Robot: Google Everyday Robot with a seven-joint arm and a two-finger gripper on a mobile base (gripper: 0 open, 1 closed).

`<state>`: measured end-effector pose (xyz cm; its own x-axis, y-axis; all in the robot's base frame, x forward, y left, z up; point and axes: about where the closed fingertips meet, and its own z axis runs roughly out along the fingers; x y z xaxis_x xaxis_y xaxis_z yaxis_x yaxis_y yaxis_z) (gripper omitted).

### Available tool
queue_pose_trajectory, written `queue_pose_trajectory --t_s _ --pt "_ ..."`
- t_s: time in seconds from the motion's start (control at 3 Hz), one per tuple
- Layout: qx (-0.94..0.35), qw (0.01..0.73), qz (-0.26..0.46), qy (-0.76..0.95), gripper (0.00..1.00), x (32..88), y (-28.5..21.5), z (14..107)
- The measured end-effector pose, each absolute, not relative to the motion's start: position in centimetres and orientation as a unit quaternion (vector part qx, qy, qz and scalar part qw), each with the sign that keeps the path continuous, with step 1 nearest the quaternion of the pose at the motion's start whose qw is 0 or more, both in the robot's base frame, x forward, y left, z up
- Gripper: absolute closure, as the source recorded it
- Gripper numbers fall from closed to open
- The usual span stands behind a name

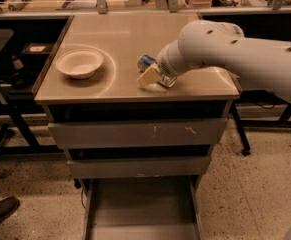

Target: Pick redbull can from bottom drawer and place on counter

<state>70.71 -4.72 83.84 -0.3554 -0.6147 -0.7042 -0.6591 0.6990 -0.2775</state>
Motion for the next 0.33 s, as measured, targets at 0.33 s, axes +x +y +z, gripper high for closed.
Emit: queue_pose_trajectory --t_s 0.33 --pt "-0.387 0.415 0.027 0.823 0.0 70.71 -4.72 83.84"
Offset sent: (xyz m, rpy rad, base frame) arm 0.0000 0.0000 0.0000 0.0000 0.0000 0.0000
